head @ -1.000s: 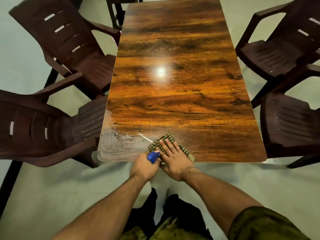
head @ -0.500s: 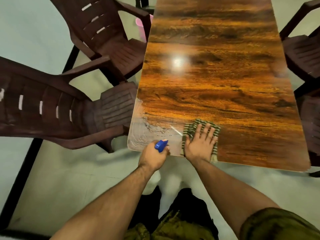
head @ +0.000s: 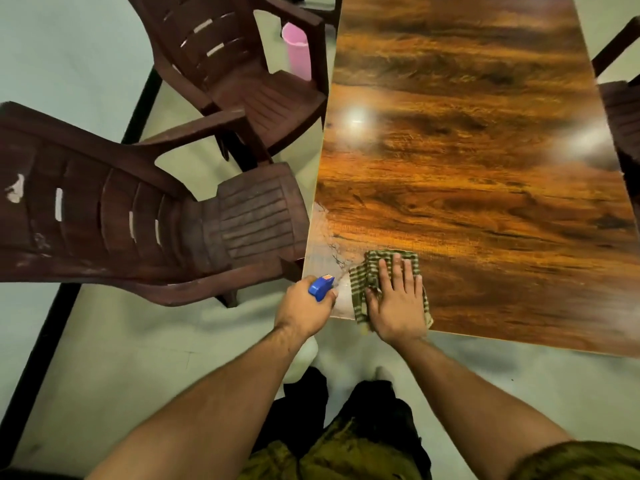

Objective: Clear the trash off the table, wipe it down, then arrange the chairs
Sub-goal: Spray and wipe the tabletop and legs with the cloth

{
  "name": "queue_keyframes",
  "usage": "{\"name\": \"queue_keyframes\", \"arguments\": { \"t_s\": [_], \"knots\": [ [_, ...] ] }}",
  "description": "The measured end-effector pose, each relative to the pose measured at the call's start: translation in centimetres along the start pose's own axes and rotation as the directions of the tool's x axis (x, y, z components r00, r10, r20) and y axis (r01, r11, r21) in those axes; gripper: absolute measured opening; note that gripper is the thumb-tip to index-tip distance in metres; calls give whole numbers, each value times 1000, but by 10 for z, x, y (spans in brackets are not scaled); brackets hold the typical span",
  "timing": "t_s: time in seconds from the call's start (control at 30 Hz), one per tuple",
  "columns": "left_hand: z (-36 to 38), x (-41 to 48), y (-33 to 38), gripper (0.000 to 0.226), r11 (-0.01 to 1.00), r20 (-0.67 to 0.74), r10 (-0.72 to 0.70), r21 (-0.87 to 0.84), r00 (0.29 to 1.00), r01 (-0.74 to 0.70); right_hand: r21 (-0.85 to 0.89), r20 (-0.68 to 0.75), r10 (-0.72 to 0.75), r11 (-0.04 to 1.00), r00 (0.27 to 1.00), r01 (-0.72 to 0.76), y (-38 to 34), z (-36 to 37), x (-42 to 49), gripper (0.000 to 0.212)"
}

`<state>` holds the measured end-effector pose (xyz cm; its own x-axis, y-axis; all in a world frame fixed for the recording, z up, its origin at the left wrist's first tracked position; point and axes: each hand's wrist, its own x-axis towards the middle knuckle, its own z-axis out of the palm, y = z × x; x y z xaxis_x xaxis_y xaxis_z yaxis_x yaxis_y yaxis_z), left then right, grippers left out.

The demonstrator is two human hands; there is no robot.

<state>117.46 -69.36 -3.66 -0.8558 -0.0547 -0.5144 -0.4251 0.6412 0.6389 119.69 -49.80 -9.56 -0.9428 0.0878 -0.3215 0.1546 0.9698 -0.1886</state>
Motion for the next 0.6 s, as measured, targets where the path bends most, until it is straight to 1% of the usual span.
{"name": "queue_keyframes", "arguments": {
  "t_s": [0.03, 0.07, 0.1, 0.13, 0.17, 0.2, 0.23, 0.27, 0.3, 0.37, 0.43, 0.5, 0.6],
  "knots": [
    [-3, 3, -3, 21, 1000, 0, -7, 3, 1000, 7, 37, -32, 119, 992, 992, -118, -20, 2, 4, 80],
    [-7, 5, -5, 19, 1000, 7, -18, 11, 1000, 18, 64, -34, 150, 987, 988, -148, -40, 4, 7, 81],
    [-14, 8, -8, 19, 999, 14, -23, 22, 1000, 23, 65, 0, 74, 995, 997, -73, -59, 8, 10, 80],
    [-20, 10, -8, 20, 999, 22, -24, 46, 999, 23, 51, 52, -74, 996, 996, 71, -74, 10, 10, 79],
    [-26, 15, -11, 20, 998, 27, -22, 68, 999, 20, 39, 105, -231, 973, 967, 228, -86, 12, 9, 79],
    [-32, 20, -13, 20, 996, 31, -18, 86, 999, 15, 28, 140, -345, 938, 928, 344, -92, 13, 8, 79],
    [-36, 23, -14, 22, 995, 29, -15, 97, 999, 12, 22, 150, -403, 914, 903, 404, -94, 12, 9, 78],
    [-41, 27, -16, 25, 995, 28, -12, 101, 1000, 9, 12, 127, -426, 904, 896, 428, -96, 10, 16, 77],
    [-44, 29, -17, 26, 995, 32, -7, 98, 999, 4, -10, 101, -427, 903, 899, 430, -96, 8, 27, 77],
    [-50, 35, -22, 24, 997, 42, -4, 73, 999, 1, -61, 96, -393, 915, 914, 400, -105, 2, 64, 79],
    [-51, 36, -27, 24, 998, 44, 21, 57, 999, -23, -47, 50, -295, 954, 954, 297, -115, -9, 107, 77],
    [-55, 38, -33, 27, 999, 11, 20, 46, 1000, -21, -16, 5, -187, 982, 982, 187, -131, -19, 148, 74],
    [-60, 40, -41, 26, 1000, -6, 8, 22, 1000, -8, -24, 3, -121, 992, 993, 121, -146, -25, 176, 77]
  ]
}}
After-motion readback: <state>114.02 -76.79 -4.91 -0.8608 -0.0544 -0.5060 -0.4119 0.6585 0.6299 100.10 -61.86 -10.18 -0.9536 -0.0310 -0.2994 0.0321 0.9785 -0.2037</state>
